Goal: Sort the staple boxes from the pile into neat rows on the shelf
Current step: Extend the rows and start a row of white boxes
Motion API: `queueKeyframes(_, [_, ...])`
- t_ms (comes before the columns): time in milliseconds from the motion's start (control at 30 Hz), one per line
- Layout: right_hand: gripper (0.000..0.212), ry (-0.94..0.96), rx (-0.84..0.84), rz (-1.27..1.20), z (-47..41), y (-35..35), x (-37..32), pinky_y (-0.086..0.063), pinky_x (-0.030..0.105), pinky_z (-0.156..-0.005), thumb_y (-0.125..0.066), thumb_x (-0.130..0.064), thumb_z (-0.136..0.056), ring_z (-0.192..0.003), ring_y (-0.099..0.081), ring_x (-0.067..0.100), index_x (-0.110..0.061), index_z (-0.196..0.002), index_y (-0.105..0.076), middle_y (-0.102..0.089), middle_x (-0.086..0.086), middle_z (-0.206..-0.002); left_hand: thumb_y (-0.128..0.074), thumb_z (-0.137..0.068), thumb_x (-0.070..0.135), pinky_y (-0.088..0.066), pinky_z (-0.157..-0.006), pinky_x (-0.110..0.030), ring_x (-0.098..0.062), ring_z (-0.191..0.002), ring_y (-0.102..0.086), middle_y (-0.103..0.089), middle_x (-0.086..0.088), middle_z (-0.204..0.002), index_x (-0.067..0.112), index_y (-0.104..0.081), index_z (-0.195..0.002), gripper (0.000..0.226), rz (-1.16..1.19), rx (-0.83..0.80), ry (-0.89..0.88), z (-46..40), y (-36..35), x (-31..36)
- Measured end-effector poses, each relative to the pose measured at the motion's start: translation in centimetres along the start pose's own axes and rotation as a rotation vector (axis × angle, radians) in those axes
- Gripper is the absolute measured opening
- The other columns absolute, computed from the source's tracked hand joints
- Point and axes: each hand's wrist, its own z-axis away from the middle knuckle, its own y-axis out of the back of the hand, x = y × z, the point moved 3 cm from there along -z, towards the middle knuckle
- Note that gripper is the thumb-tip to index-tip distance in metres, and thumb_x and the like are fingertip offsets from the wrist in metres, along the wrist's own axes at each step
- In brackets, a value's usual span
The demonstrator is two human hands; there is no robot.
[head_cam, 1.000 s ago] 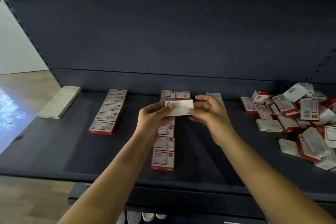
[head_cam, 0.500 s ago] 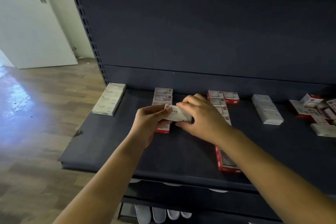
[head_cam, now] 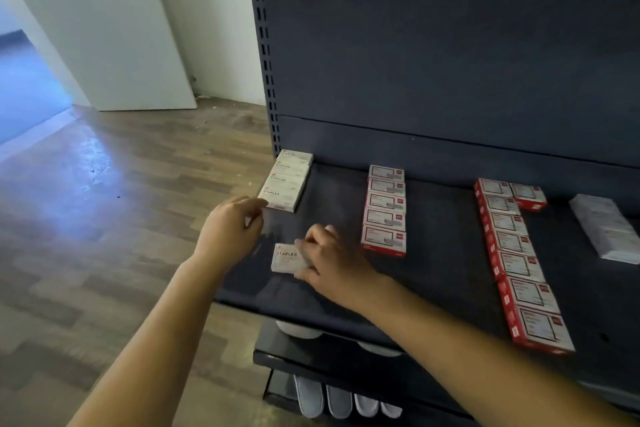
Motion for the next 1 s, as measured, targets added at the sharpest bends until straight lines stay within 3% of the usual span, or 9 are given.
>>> queueKeyframes(267, [0.054, -0.075, -0.009, 0.089, -5.7, -1.6, -1.6, -0.032, 0.038, -0.092, -0.051, -0.038, -0.092, -0.117, -0.035, 0.030, -0.007, -0.136, -0.042, -0.041, 0.013, -0.128, -0.057, -0.081, -0.001, -0.036, -0.090, -0.024, -0.027, -0.111, -0.054, -0.061, -0.011, -0.119, 0.005, -0.061, -0.122, 0.042, 0.048, -0.113, 0.028, -0.6, -0.3, -3.1])
queueKeyframes(333, [0.053, -0.084, 0.043, 0.071, -6.8, -1.5, -1.3, -0.035, 0.040, -0.086, -0.057, -0.039, -0.088, -0.112, -0.040, 0.033, -0.006, -0.129, -0.049, -0.045, 0.015, -0.120, -0.058, -0.077, -0.004, -0.030, -0.092, -0.018, -0.025, -0.119, -0.049, -0.056, -0.009, -0.126, 0.008, -0.054, -0.129, 0.054, 0.084, -0.204, 0.019, -0.7, -0.6, -3.1])
queueKeyframes(400, [0.047, -0.074, 0.117, 0.056, -7.6, -1.3, -0.9, -0.041, 0.040, -0.074, -0.071, -0.035, -0.077, -0.098, -0.050, 0.037, -0.002, -0.110, -0.063, -0.053, 0.018, -0.103, -0.059, -0.074, -0.006, -0.026, -0.090, -0.010, -0.020, -0.124, -0.045, -0.051, -0.005, -0.134, 0.013, -0.046, -0.136, 0.066, 0.134, -0.287, 0.020, -0.7, -1.1, -3.1])
queueKeyframes(467, [0.046, -0.106, 0.141, 0.039, -8.2, -1.0, -0.5, -0.041, 0.041, -0.074, -0.072, -0.034, -0.077, -0.096, -0.049, 0.037, 0.000, -0.107, -0.065, -0.053, 0.019, -0.101, -0.063, -0.076, 0.000, -0.024, -0.089, -0.006, -0.016, -0.128, -0.042, -0.047, -0.002, -0.140, 0.014, -0.040, -0.141, 0.070, 0.179, -0.296, 0.062, -0.9, -1.5, -3.3])
queueKeyframes(667, [0.046, -0.125, 0.089, -0.088, -8.7, -1.2, -0.1, -0.037, 0.038, -0.081, -0.053, -0.032, -0.092, -0.108, -0.043, 0.032, -0.007, -0.130, -0.051, -0.041, 0.018, -0.116, -0.076, -0.077, 0.019, -0.023, -0.088, -0.006, -0.017, -0.130, -0.042, -0.047, -0.003, -0.141, 0.010, -0.040, -0.140, 0.073, 0.184, -0.256, 0.098, -2.1, -2.0, -3.5])
queueKeyframes(1000, [0.044, -0.130, 0.035, -0.182, -9.3, -1.6, 0.3, -0.037, 0.034, -0.086, -0.060, -0.028, -0.089, -0.104, -0.045, 0.031, -0.002, -0.124, -0.054, -0.040, 0.017, -0.112, -0.066, -0.085, 0.011, -0.022, -0.093, -0.004, -0.014, -0.129, -0.044, -0.051, -0.006, -0.136, 0.008, -0.052, -0.132, 0.048, 0.144, -0.230, 0.101, -2.7, -1.9, -4.7])
